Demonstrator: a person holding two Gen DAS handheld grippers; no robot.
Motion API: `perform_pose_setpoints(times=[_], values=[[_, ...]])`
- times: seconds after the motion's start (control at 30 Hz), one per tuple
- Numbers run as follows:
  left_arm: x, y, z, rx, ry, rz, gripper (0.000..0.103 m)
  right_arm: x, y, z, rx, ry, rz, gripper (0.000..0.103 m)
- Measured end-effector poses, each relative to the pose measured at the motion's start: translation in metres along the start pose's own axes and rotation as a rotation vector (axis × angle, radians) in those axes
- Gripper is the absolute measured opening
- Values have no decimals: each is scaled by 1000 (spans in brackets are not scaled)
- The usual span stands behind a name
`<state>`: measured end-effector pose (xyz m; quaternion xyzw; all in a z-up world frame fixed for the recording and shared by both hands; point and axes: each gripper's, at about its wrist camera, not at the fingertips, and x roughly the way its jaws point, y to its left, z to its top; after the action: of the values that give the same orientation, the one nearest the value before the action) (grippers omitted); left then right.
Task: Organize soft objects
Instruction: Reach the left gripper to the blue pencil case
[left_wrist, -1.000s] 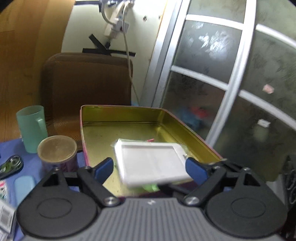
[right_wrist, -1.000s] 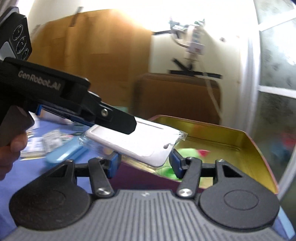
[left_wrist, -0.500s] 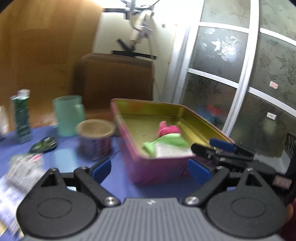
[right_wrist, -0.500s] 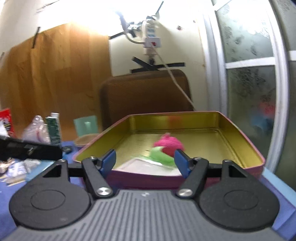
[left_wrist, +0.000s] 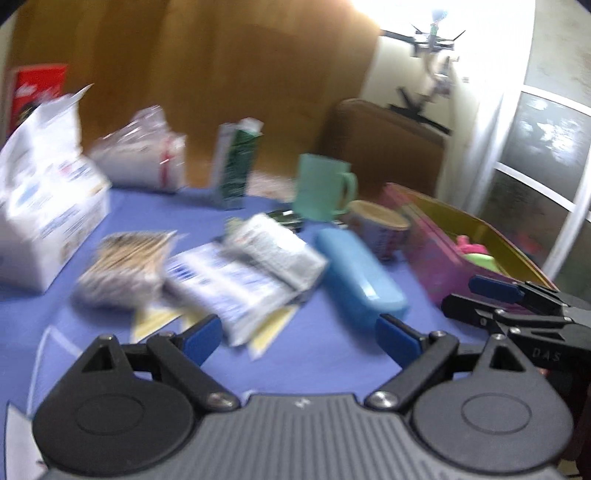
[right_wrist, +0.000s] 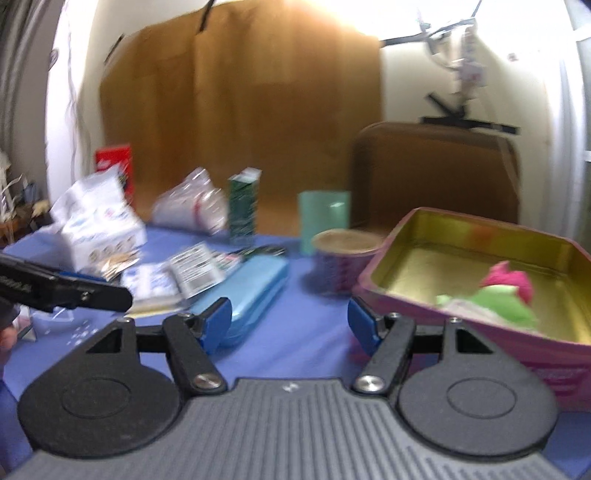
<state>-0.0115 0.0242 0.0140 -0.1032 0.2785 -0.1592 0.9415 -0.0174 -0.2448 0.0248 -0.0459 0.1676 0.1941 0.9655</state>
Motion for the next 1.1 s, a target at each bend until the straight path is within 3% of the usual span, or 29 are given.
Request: perform_pose_setpoints(times=[0.17, 0.23, 0.37, 0.47, 0.63, 0.87, 1.03, 1.1], values=[[-2, 18, -4, -90, -22, 13, 93, 31, 22, 8, -18, 64, 35, 72], [-2, 21, -5, -105, -27, 10, 93, 41, 32, 9, -40, 71, 42, 77], [-5, 25, -7, -120, -55, -4, 93, 68, 42, 10, -56, 124, 16, 77], [-5, 26, -6, -131, -49, -8, 93, 81, 35, 9, 5, 176, 27, 66], [-1, 29, -5, -151, -25, -17, 93, 54, 17, -2, 68, 167, 66, 58], [2, 15, -4, -103, 11, -50, 93, -9, -11, -31, 25, 162, 172, 56], [14, -8, 2, -96, 50, -132, 94, -35, -26, -48, -15, 153, 48, 57], [20, -20, 5, -78, 60, -151, 99, -40, -34, -49, 9, 144, 49, 57]])
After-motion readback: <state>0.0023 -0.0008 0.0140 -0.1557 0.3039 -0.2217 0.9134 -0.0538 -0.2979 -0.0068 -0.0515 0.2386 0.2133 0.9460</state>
